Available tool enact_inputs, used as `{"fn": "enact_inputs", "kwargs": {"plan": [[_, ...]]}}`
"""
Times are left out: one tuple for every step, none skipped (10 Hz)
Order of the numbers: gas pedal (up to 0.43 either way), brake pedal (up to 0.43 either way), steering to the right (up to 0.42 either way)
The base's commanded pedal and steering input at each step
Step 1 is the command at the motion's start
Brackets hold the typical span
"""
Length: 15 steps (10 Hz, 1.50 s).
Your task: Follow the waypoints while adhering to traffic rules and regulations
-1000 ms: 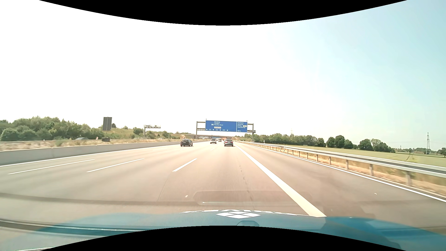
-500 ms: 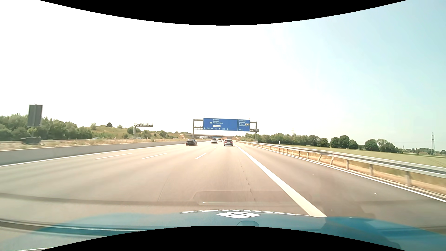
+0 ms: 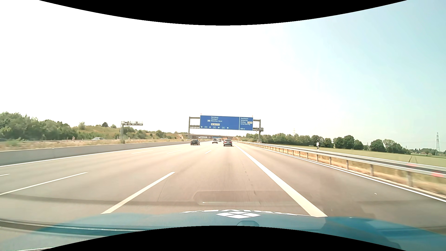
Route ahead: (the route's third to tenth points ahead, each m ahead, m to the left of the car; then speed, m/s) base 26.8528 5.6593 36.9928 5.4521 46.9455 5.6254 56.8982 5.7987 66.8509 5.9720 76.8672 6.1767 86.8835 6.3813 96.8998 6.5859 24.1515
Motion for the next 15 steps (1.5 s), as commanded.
{"fn": "enact_inputs", "kwargs": {"plan": [[0.228,0.0,-0.001],[0.228,0.0,-0.001],[0.228,0.0,-0.001],[0.228,0.0,-0.001],[0.228,0.0,-0.001],[0.228,0.0,-0.001],[0.24,0.0,-0.001],[0.24,0.0,-0.001],[0.24,0.0,-0.002],[0.24,0.0,-0.001],[0.24,0.0,-0.002],[0.228,0.0,-0.002],[0.228,0.0,-0.002],[0.228,0.0,-0.002],[0.228,0.0,-0.002]]}}
